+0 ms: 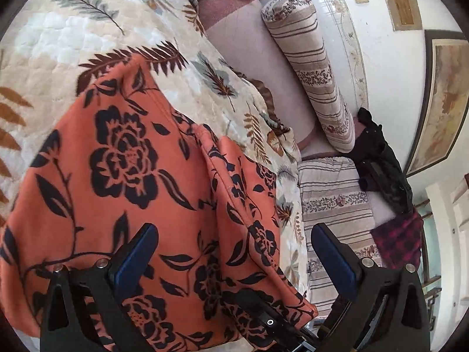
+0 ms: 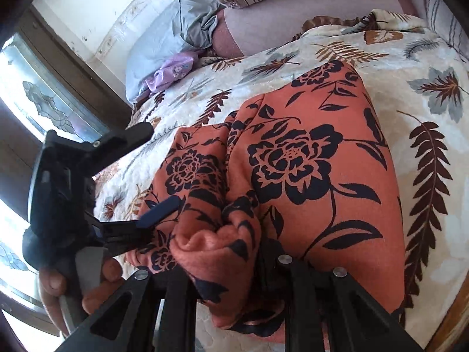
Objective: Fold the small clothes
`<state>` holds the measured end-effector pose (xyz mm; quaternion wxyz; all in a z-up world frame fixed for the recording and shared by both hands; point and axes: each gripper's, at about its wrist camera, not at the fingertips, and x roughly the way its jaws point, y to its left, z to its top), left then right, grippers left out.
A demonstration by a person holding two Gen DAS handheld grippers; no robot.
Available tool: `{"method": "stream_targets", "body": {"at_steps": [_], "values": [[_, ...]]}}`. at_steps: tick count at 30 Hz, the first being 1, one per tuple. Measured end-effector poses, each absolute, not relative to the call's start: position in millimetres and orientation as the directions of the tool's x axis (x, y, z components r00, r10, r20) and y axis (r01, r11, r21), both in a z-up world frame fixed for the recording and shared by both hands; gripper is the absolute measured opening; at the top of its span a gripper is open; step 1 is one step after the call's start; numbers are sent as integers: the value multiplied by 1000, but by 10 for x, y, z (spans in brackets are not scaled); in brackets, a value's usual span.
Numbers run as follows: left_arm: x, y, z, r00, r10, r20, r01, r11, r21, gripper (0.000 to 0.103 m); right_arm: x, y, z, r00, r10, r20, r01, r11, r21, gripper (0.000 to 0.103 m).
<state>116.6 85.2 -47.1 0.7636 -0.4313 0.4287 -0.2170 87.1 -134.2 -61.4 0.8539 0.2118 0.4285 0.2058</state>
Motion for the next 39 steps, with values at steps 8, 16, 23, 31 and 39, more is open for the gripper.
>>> {"method": "stream_targets", "body": {"at_steps": [8, 16, 23, 31, 39], "values": [[1661, 431, -360, 422, -673, -607, -42, 655, -755, 103, 724, -1306, -525, 586, 523, -619, -232, 840, 490, 18], [1829, 319, -216, 417, -633, -653, 70, 738, -671, 12, 606, -1058, -374, 634, 439, -636, -303, 898, 318, 18], [1590, 911, 480, 585, -588, -559, 254, 787, -562, 12, 578, -455, 65, 652, 485, -582, -417, 871, 260, 18], [1862, 1809, -734, 448, -588, -673, -31, 743, -669, 11, 965, 186, -662, 441, 533, -722, -414, 834, 364, 19], [1918, 1674, -427, 486, -506, -713, 109, 844, -525, 12, 896, 383, -422, 478, 503, -720, -416, 852, 319, 25]]}}
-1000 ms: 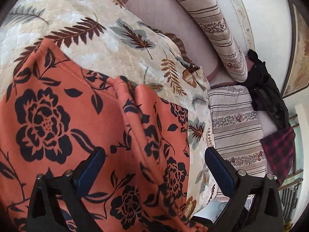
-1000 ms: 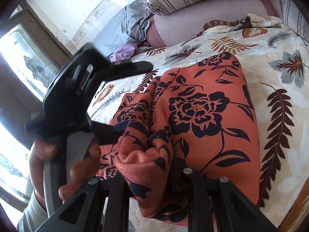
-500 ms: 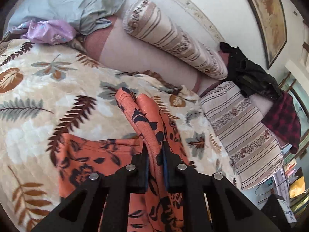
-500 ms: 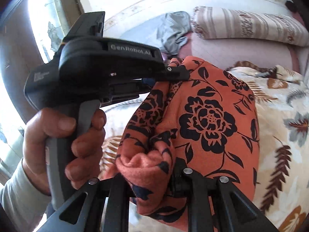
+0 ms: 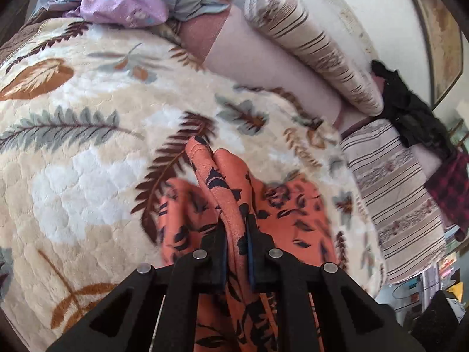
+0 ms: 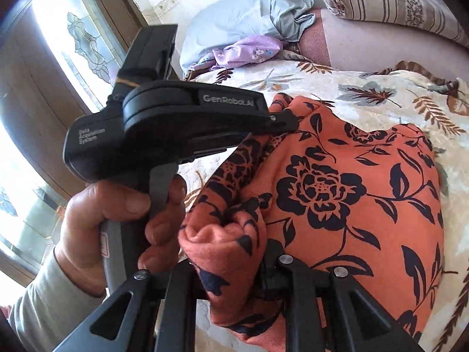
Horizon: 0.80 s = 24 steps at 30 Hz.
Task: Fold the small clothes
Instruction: 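Fold the held edge over with the right gripper while the left gripper pinches the shirt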
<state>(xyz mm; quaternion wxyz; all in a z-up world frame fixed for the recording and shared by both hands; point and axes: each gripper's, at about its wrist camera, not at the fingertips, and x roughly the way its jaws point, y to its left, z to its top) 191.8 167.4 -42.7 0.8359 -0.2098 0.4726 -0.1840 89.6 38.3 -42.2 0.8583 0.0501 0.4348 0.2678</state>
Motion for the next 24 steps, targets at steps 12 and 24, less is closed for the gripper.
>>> {"method": "stream_targets", "body": {"at_steps": [12, 24], "values": [[1382, 2169, -262, 556, -423, -716, -12, 857, -515, 49, 446, -416, -702, 461, 672, -579, -372, 739, 561, 63], [621, 1762, -409, 477, -400, -783, -55, 875, -481, 22, -4, -1563, -653, 528, 682, -507, -238, 691, 682, 66]]}}
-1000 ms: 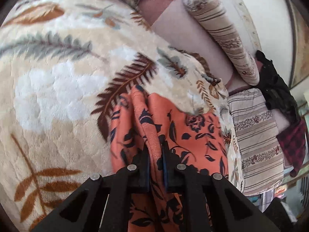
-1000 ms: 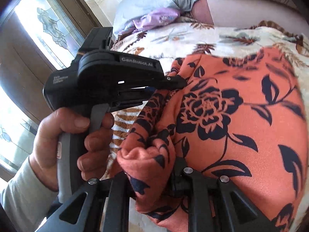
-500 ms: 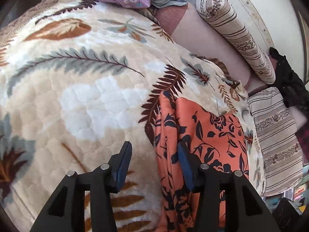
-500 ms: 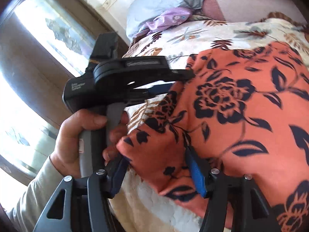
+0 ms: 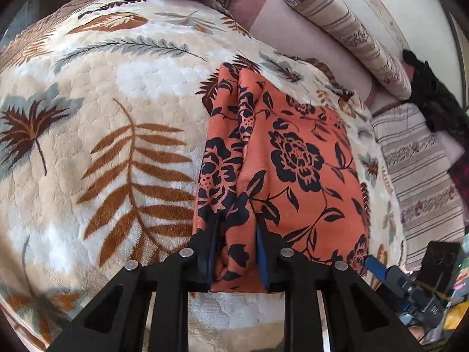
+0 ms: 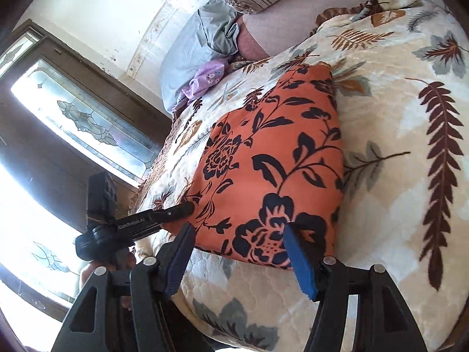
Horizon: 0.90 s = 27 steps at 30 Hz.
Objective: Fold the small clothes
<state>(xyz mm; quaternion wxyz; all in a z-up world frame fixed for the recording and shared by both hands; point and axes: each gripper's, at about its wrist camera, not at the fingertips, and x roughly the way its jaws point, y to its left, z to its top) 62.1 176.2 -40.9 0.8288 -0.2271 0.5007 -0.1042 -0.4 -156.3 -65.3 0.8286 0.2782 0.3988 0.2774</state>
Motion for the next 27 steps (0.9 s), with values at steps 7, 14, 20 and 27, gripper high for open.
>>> {"method": "stream_targets", "body": {"at_steps": [7, 14, 20, 27], "values": [[643, 1637, -417, 446, -350, -824, -71, 904, -422, 20, 131, -1949, -871, 537, 722, -436, -100, 568, 817, 69], [541, 1613, -249, 473, -324, -819, -74, 912, -404, 26, 204, -2189, -1058, 555, 729, -399, -16, 489, 872, 69], [488, 1657, -450, 448, -294, -844, -149, 907, -394, 20, 227, -2194, -1134, 540, 745, -391, 6, 461, 887, 69], [296, 1594, 77, 606, -233, -760, -159, 901, -403, 72, 168, -2353, -1218, 574, 712, -404, 64, 453, 889, 75]]}}
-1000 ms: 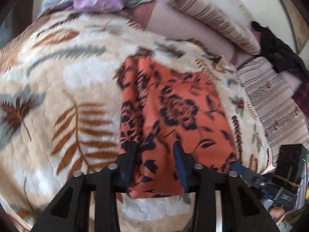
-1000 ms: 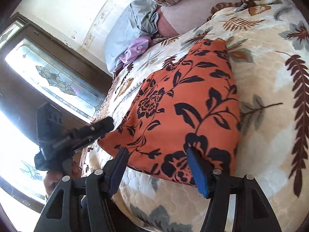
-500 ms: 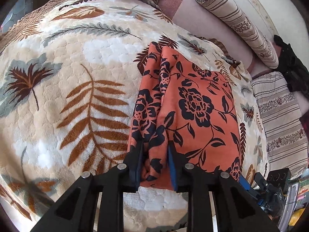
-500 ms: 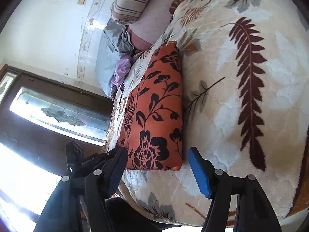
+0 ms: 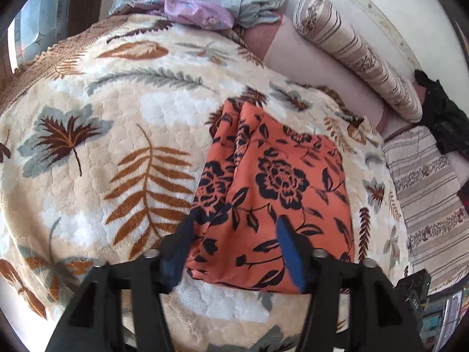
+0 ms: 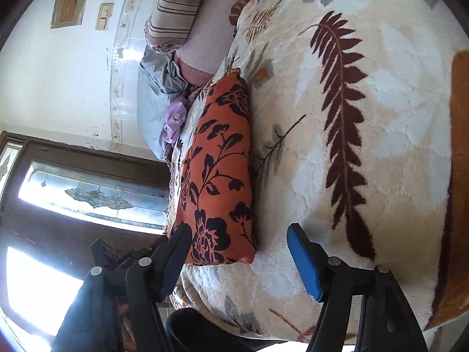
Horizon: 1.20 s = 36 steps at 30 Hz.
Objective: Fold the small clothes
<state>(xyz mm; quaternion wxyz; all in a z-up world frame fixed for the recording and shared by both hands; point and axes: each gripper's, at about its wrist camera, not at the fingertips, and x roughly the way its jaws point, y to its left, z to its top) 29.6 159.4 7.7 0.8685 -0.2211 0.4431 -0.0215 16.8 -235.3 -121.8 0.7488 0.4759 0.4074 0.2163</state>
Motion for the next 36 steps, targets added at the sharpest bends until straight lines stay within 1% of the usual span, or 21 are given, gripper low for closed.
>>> {"method": "stream_targets", "body": {"at_steps": [1, 4, 7, 12, 14, 15, 16, 17, 18, 19, 20, 21, 24, 26, 30, 31, 32, 34, 35, 36], "values": [[271, 1589, 150, 640, -216, -737, -168, 897, -409, 76, 167, -2368, -1234, 576, 714, -399, 69, 444, 894, 75], [259, 1565, 271, 684, -208, -699, -174, 884, -434, 77, 164, -2386, -1230, 579, 713, -395, 68, 441, 895, 75], [314, 1519, 318, 705, -245, -666, -153, 864, -479, 77, 155, -2379, -1229, 578, 712, -399, 64, 447, 892, 75], [469, 1318, 367, 736, -260, -625, -98, 873, -478, 77, 141, -2359, -1199, 574, 702, -421, 46, 486, 873, 75], [577, 1251, 339, 735, -278, -619, -63, 880, -470, 80, 141, -2339, -1182, 572, 692, -441, 34, 517, 855, 75], [634, 1224, 294, 736, -278, -617, -44, 890, -453, 87, 142, -2322, -1169, 570, 687, -450, 27, 532, 846, 75], [698, 1199, 200, 728, -270, -630, -35, 903, -427, 96, 139, -2306, -1160, 570, 682, -459, 22, 546, 838, 75], [790, 1177, 45, 690, -251, -679, -46, 921, -387, 96, 140, -2289, -1153, 570, 677, -466, 18, 557, 830, 75], [905, 1153, -181, 615, -221, -757, -76, 939, -336, 96, 143, -2269, -1145, 568, 671, -478, 17, 570, 821, 75], [972, 1150, -424, 531, -216, -819, -93, 946, -310, 91, 149, -2249, -1133, 566, 665, -487, 19, 581, 814, 75], [960, 1158, -587, 521, -214, -826, -82, 951, -298, 90, 159, -2228, -1118, 564, 660, -497, 22, 589, 808, 75], [898, 1162, -585, 563, -207, -800, -64, 954, -292, 90, 177, -2207, -1098, 559, 659, -504, 23, 595, 804, 76], [893, 1135, -465, 581, -197, -790, -47, 961, -274, 90, 270, -2120, -999, 548, 661, -513, 2, 612, 791, 77], [926, 1188, -535, 555, -215, -804, -63, 952, -298, 90, 425, -2015, -923, 531, 664, -526, -17, 628, 778, 77], [937, 1263, -546, 556, -242, -795, -65, 941, -332, 90, 851, -1777, -816, 497, 664, -558, -32, 657, 753, 77], [928, 1254, -540, 557, -240, -795, -61, 943, -328, 90, 952, -1714, -811, 487, 662, -569, -34, 666, 745, 77], [924, 1248, -542, 556, -237, -796, -56, 945, -321, 90, 1044, -1651, -820, 476, 649, -593, -31, 687, 726, 80], [922, 1224, -547, 556, -231, -798, -56, 948, -313, 90, 1231, -1507, -943, 407, 654, -637, -33, 708, 706, 82], [933, 1215, -550, 554, -230, -800, -56, 949, -312, 90, 1295, -1448, -1013, 377, 643, -667, -28, 728, 685, 76], [934, 1213, -551, 553, -229, -801, -56, 949, -310, 90, 1319, -1392, -981, 379, 605, -700, -56, 770, 636, 68]]}}
